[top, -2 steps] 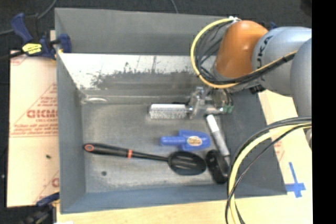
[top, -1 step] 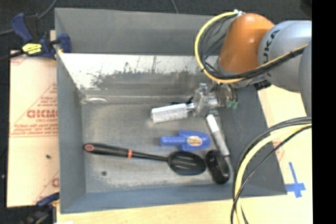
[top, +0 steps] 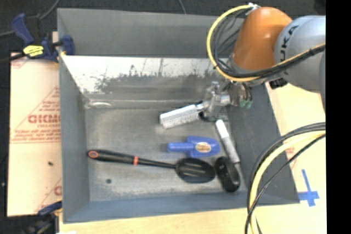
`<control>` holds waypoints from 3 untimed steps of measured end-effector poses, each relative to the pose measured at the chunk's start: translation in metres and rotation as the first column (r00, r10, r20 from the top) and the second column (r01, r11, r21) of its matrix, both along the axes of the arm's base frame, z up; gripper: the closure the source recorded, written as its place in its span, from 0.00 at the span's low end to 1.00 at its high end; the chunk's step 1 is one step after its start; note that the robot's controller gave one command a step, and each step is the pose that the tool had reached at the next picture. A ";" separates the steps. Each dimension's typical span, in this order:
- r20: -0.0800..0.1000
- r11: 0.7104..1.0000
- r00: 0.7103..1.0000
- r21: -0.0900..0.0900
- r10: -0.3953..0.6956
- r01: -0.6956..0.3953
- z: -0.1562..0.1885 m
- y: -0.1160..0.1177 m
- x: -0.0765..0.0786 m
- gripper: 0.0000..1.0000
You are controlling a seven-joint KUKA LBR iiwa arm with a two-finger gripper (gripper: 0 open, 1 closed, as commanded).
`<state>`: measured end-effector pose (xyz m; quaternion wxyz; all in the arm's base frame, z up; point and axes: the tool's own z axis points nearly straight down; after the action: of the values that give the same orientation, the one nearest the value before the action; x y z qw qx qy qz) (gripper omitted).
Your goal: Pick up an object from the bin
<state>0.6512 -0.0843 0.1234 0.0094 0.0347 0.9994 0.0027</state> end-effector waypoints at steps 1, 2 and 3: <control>0.002 1.000 1.000 0.000 0.000 0.000 0.016 0.000 0.001 1.00; 0.001 1.000 1.000 0.000 0.000 0.000 0.030 0.000 0.000 1.00; 0.003 1.000 1.000 0.000 0.000 0.000 0.042 0.000 0.001 1.00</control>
Offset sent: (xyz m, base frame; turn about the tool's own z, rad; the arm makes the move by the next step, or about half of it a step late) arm 0.0000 0.0000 0.0088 0.0000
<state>0.6519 -0.0845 0.1658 0.0109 0.0347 0.9993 0.0025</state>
